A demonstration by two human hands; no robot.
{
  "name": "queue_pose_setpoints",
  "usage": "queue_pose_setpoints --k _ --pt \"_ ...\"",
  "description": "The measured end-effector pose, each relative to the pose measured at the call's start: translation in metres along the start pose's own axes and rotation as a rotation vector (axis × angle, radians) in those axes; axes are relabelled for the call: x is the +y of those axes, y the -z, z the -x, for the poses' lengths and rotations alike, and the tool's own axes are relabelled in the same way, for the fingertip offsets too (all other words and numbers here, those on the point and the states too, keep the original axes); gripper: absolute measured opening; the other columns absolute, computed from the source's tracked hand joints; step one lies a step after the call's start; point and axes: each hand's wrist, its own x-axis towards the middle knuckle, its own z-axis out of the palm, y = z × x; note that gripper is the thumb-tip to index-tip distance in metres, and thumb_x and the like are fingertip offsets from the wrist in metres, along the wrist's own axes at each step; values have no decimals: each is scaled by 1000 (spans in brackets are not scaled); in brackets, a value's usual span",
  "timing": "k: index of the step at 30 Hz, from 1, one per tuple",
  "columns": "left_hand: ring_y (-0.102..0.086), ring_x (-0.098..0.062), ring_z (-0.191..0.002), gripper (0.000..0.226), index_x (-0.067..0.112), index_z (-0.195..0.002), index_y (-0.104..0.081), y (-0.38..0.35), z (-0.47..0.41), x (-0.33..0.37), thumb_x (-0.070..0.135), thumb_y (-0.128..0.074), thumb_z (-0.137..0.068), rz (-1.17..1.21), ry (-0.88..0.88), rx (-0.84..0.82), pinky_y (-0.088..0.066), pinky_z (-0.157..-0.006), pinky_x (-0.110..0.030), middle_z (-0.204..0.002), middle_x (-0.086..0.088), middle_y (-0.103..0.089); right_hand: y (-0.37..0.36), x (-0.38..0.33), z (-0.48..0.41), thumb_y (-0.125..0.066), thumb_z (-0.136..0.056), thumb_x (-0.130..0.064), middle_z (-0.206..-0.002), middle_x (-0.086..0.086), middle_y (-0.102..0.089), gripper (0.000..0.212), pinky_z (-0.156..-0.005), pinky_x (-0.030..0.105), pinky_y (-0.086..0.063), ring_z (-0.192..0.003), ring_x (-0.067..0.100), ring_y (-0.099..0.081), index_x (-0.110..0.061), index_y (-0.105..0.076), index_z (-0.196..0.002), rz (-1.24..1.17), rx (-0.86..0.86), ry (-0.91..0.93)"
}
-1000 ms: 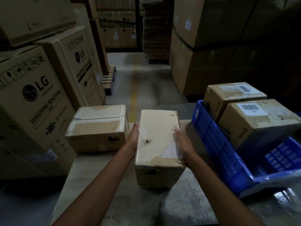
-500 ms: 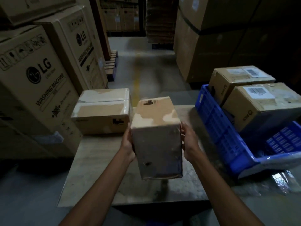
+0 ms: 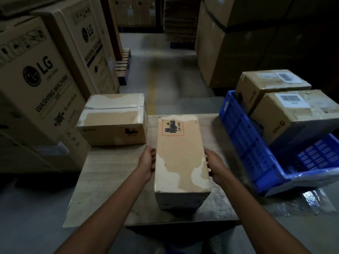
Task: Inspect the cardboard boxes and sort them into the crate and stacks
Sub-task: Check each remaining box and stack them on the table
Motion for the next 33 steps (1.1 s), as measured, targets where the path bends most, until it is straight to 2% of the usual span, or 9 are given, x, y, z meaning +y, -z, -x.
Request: queue_pose_setpoints --k 3,6,9,12,16,21,26,29,33 --pt "-69 -37 -99 64 9 -121 -65 -21 15 36 60 -33 -101 -25 23 -67 -52 -89 -44 -109 -20 -73 -9 -19 -2 -35 -106 -55 -108 15 -73 53 -90 45 -55 -100 30 -67 -16 -70 -108 -80 -43 -19" --pt "-73 -28 -74 61 14 -101 -71 -40 37 56 50 -22 -108 -25 -9 -178 -54 -72 -34 -89 -13 -76 -13 -26 -1 -31 -107 -54 -102 17 -74 56 -89 46 -56 -96 32 -69 -13 -70 -105 -161 -59 6" --pt "-72 -35 -94 67 11 -111 -71 -41 48 68 56 -22 -105 -44 -79 -170 -56 -84 -45 -104 -19 -75 -11 -30 4 -27 -107 -55 -104 17 -76 62 -87 47 -58 -97 33 -72 -12 -71 -112 -202 -77 95" --pt "-67 -39 -109 75 8 -121 -67 -35 44 77 66 -25 -100 -7 -177 -160 -49 -101 -57 -115 -21 -71 -6 -43 10 -20 -107 -57 -105 16 -76 67 -89 47 -56 -100 32 -73 -15 -72 -112 -215 -93 202" --pt "-63 -31 -116 71 15 -129 -63 -37 49 96 69 -28 -98 39 -241 -162 -53 -94 -48 -121 -13 -69 -5 -60 9 -23 -103 -64 -111 10 -76 67 -98 48 -53 -108 28 -71 -21 -69 -123 -302 -93 234" --pt "-64 -33 -117 68 18 -128 -66 -38 54 84 70 -35 -96 74 -235 -224 -49 -103 -53 -125 -14 -68 -14 -48 12 -33 -108 -48 -106 5 -77 43 -88 40 -55 -97 20 -74 -29 -71 -110 -332 -87 245" --pt "-75 -23 -88 55 11 -121 -64 -28 51 55 51 -30 -104 196 -132 -300 -60 -70 -31 -103 -11 -76 -19 -19 11 -37 -107 -46 -105 4 -78 42 -78 34 -56 -97 21 -73 -21 -69 -117 -369 -80 206" --pt "-75 -22 -87 54 11 -120 -64 -26 51 48 50 -30 -105 194 -141 -296 -60 -66 -30 -101 -10 -77 -17 -13 9 -40 -105 -49 -106 2 -78 42 -86 37 -54 -105 23 -70 -22 -71 -114 -356 -85 194" --pt "-75 -20 -89 47 13 -119 -65 -25 58 46 46 -34 -105 69 -210 -236 -59 -66 -29 -102 -8 -77 -9 -11 8 -44 -105 -44 -107 6 -77 37 -93 42 -55 -104 24 -70 -20 -72 -108 -295 -35 173"
